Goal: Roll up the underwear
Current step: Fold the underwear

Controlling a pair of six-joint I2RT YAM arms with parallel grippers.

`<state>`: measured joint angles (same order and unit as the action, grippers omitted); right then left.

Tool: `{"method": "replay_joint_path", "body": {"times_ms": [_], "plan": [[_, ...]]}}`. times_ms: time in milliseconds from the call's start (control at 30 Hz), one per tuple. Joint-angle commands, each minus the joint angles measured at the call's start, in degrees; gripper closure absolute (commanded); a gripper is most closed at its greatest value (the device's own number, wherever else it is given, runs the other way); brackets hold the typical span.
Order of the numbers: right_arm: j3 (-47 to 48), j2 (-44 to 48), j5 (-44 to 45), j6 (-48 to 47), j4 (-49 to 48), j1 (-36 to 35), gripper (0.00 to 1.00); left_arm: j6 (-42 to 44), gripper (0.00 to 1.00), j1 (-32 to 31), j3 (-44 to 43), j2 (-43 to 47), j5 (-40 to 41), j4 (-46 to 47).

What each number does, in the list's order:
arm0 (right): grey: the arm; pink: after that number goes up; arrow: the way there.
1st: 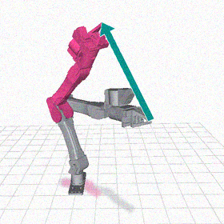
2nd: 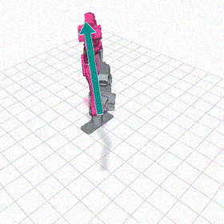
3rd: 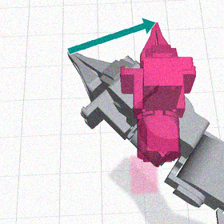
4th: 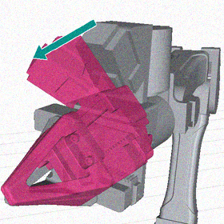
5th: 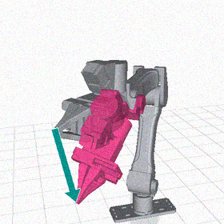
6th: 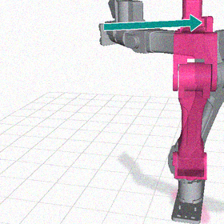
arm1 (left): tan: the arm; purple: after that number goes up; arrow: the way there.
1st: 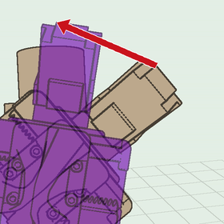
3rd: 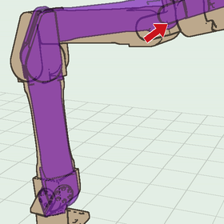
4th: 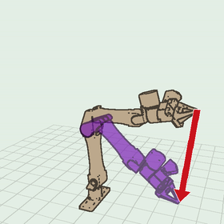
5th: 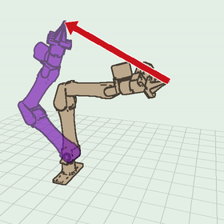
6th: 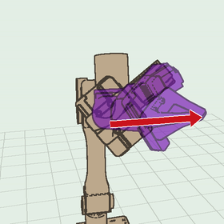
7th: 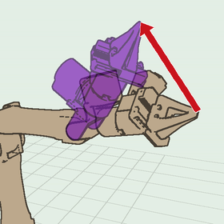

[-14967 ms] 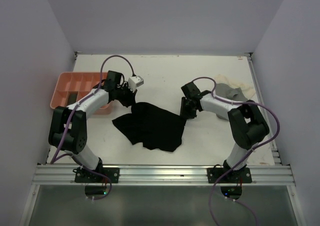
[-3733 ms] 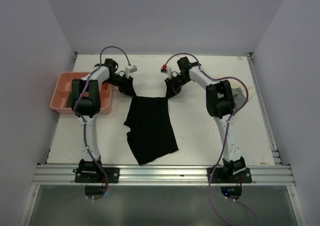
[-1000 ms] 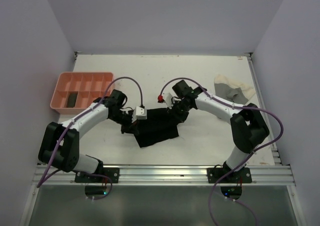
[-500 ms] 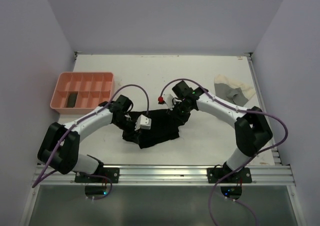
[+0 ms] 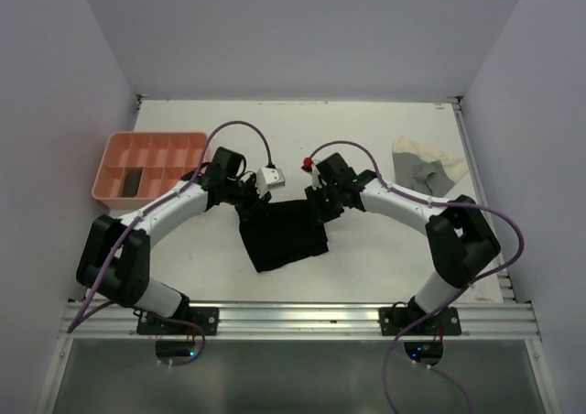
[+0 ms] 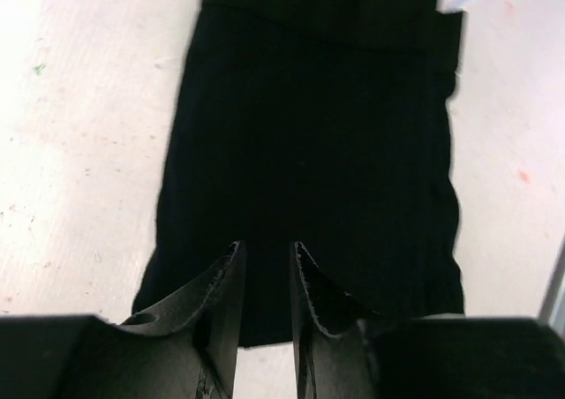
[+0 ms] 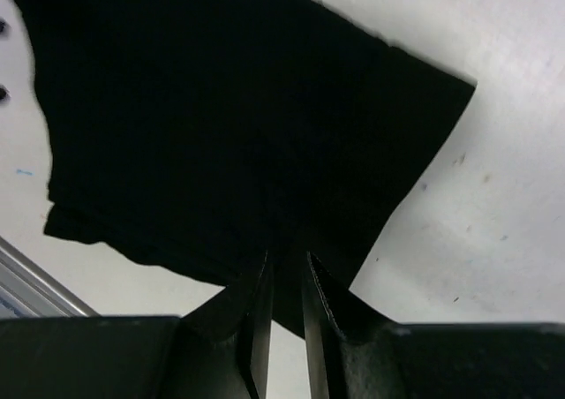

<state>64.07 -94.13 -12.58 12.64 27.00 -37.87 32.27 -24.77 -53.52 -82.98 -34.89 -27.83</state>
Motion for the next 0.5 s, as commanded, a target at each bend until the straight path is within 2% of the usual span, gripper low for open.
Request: {"method": "replay_joint_path", "body": {"times_ms": [0,267,400,467], "plan": [[-3.69,-1.49,1.24,13.46,-6.96,-0.1,0.76,-10.03,0.72,0.6,-2.38,-4.81,3.43,9.99],[-3.61,-8.96,-0.26,10.57,-5.92,0.25,0.74,-9.33,0.79,0.78,0.77,-9.39,4.66,7.45],[4.02,-14.14,-0.08,6.09,-3.2,1.74,0.74,-9.07,0.84,0.96,2.89,-8.34,5.45,6.22],[11.22,-16.7,0.8,2.76,0.48,2.53,0.75,-9.24,0.84,1.48,3.59,-6.16,6.24,6.21]]}}
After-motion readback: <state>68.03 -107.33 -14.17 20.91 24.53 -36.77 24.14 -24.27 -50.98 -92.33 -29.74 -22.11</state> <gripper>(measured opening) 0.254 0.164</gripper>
